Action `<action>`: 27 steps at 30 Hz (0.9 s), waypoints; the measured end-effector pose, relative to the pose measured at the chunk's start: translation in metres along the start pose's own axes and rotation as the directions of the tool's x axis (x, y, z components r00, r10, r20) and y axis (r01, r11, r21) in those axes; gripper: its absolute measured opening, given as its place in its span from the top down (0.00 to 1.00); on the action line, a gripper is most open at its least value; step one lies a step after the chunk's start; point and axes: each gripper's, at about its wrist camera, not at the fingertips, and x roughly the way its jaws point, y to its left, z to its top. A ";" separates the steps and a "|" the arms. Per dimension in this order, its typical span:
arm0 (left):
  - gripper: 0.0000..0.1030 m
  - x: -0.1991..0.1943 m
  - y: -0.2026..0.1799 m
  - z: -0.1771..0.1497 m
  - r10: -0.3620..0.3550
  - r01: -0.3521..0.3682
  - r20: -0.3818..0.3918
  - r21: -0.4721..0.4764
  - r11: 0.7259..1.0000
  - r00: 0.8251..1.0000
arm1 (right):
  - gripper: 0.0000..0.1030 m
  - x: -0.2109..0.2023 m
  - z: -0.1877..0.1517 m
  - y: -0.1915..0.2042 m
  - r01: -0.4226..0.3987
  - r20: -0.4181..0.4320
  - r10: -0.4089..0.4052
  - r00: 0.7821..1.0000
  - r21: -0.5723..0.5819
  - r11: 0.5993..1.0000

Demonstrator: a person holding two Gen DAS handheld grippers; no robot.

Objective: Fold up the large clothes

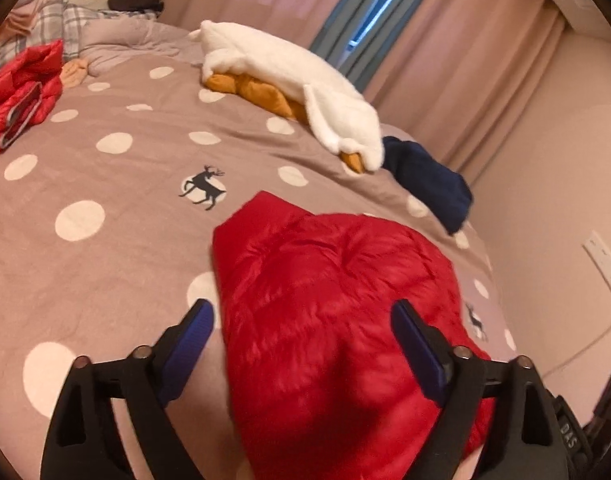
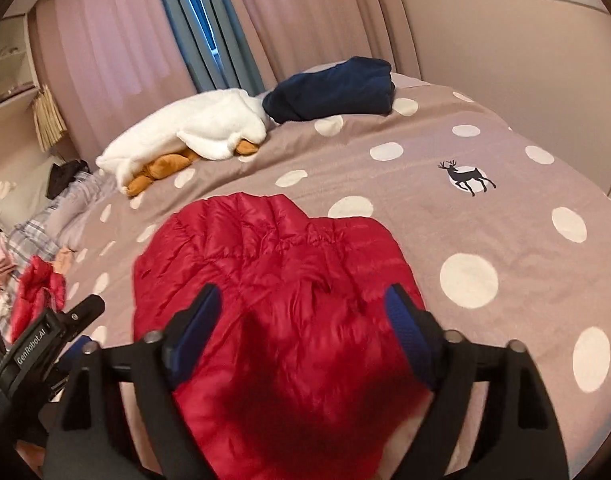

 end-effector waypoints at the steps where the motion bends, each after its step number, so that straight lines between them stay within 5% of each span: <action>1: 0.08 -0.004 0.002 -0.001 -0.003 0.003 0.003 -0.004 1.000 1.000 | 0.09 -0.003 -0.002 -0.001 -0.003 0.001 0.003 1.000 0.005 1.000; 4: 0.04 -0.012 0.011 -0.006 0.002 -0.001 0.012 -0.020 1.000 1.000 | 0.01 -0.008 -0.010 -0.005 0.019 -0.015 -0.019 1.000 0.006 1.000; 14: 0.02 0.005 0.055 -0.025 -0.035 0.023 -0.144 -0.084 0.996 0.989 | 0.01 -0.012 -0.032 -0.038 0.024 -0.084 -0.017 0.996 0.075 0.997; 23: 0.02 0.030 0.077 -0.022 -0.161 0.128 -0.166 -0.194 0.973 0.973 | 0.01 0.026 -0.035 -0.075 -0.074 -0.169 0.124 0.978 0.276 0.958; 26: 0.02 0.055 0.075 -0.023 -0.252 0.198 -0.210 -0.245 0.949 0.945 | 0.01 0.048 -0.044 -0.082 -0.147 -0.202 0.235 0.951 0.373 0.916; 27: 0.02 0.068 0.072 -0.024 -0.295 0.230 -0.245 -0.262 0.937 0.923 | 0.00 0.056 -0.048 -0.083 -0.179 -0.204 0.284 0.937 0.416 0.891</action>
